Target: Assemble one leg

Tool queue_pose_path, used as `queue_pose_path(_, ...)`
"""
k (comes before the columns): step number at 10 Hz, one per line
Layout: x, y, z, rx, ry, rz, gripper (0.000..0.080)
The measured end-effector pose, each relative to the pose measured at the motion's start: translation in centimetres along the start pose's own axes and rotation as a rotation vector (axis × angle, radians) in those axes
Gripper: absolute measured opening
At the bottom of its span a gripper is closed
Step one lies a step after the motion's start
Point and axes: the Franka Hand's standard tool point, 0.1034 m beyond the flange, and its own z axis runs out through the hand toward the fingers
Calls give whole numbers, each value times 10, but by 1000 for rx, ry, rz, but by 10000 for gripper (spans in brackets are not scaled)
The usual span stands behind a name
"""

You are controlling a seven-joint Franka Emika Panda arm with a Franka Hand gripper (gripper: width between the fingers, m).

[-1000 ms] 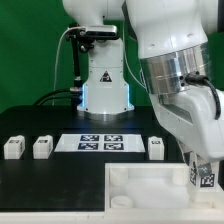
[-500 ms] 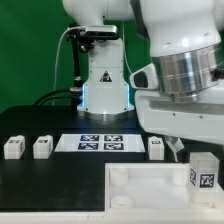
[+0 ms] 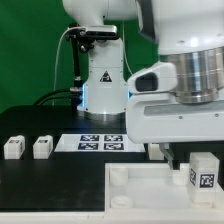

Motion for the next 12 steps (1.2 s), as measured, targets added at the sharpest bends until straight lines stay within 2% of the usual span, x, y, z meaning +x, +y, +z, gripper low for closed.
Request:
queue_pose_path(2, -1, 0, 1, -5, -1, -124, 649)
queue_pose_path(3, -1, -1, 1, 0, -2, -68, 649)
queue_pose_path(4, -1, -1, 2, 0, -2, -76, 529)
queue_pose_path(5, -1, -2, 2, 6, -4, 24, 389)
queue_pose_path(6, -3, -3, 2, 11, -10, 143, 389)
queue_pose_path(7, -3, 1, 3, 6, -13, 230, 299)
queue_pose_path(10, 0, 0, 1, 44, -28, 656, 296)
queue_pose_path(12, 2, -2, 1, 85, -50, 956, 296)
